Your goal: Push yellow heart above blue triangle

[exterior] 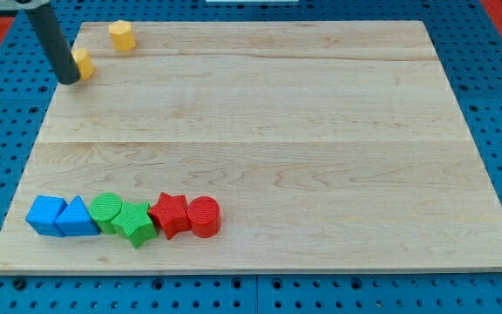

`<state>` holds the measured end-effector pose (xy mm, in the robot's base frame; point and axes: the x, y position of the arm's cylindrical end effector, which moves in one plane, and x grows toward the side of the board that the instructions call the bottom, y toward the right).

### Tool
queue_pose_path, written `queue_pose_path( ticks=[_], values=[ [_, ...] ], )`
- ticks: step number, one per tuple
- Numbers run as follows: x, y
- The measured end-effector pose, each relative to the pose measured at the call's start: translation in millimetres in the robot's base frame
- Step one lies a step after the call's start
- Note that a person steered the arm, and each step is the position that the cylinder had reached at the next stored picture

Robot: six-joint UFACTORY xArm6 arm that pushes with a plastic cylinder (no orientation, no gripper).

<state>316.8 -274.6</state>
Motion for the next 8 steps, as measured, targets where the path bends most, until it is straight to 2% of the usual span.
queue_pose_path(
  ticks=[2,4,6,8],
  values=[
    [-26,26],
    [-35,-29],
    [-47,16],
    [-54,-30]
  ],
)
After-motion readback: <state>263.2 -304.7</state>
